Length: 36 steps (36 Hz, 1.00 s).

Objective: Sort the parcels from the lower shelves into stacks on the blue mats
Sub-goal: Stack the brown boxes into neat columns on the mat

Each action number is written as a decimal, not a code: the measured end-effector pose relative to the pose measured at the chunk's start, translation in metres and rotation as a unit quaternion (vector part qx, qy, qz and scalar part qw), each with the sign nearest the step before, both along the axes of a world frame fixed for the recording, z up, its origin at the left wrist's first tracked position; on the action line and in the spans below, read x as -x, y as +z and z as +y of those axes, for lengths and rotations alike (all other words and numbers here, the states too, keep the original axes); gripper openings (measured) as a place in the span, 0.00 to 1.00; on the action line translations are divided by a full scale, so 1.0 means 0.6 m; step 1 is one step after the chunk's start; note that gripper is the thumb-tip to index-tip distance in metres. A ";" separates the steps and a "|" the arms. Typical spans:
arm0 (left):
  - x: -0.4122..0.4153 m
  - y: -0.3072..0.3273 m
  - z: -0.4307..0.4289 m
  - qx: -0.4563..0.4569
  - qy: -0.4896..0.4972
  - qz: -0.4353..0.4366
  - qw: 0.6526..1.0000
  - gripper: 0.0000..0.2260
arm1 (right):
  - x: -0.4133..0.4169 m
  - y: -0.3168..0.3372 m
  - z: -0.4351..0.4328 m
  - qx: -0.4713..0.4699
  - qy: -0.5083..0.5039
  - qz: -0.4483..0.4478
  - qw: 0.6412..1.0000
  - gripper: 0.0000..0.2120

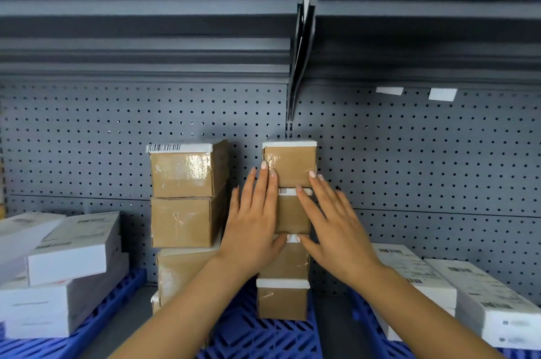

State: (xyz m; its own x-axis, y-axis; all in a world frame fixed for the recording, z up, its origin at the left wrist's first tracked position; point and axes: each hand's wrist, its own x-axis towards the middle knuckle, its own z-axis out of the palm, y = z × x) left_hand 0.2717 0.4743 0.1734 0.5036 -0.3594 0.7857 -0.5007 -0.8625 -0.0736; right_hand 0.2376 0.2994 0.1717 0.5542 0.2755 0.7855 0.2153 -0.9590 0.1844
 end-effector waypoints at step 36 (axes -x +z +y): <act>0.002 -0.005 -0.010 0.032 -0.051 0.133 0.989 0.52 | 0.005 -0.005 -0.003 -0.038 0.036 0.082 0.995 0.51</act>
